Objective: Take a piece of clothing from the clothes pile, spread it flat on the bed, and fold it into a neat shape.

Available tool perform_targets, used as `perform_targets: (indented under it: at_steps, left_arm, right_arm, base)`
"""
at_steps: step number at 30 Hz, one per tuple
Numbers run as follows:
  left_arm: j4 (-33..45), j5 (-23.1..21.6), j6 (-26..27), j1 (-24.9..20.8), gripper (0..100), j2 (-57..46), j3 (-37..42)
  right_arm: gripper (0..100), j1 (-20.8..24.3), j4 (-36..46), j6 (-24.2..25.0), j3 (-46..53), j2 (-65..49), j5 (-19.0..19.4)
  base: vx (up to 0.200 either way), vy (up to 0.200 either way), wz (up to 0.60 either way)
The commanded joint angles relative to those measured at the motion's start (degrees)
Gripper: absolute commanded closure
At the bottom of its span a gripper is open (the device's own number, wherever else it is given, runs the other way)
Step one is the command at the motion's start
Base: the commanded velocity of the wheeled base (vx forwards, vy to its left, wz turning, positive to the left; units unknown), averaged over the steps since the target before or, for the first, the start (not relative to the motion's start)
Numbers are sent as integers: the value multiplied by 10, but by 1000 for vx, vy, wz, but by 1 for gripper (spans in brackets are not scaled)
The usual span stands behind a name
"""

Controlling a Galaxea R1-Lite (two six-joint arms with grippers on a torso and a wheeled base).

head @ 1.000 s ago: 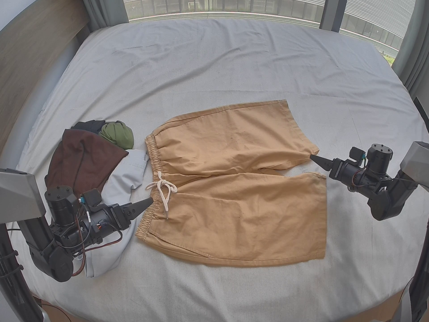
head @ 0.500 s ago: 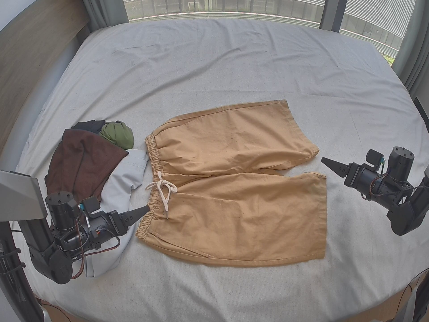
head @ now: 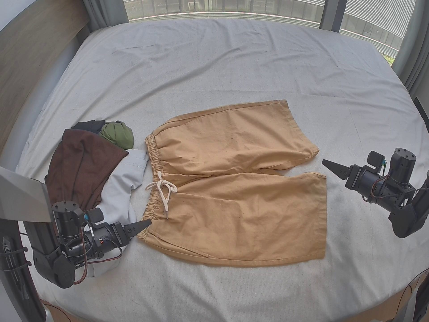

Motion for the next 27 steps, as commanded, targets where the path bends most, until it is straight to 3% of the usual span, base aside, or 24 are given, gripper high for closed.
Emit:
perform_targets:
  at_steps: [1,27]
  left_arm:
    - [0,-1,-1,-1,0,15,1]
    - [-1,-2,-4,-24,0,29,-11]
  right_arm:
    - [0,3,0,0,1,3,0]
    - [0,10,-1,0,7,4,-1]
  base:
    - [0,0,0]
    - [0,0,0]
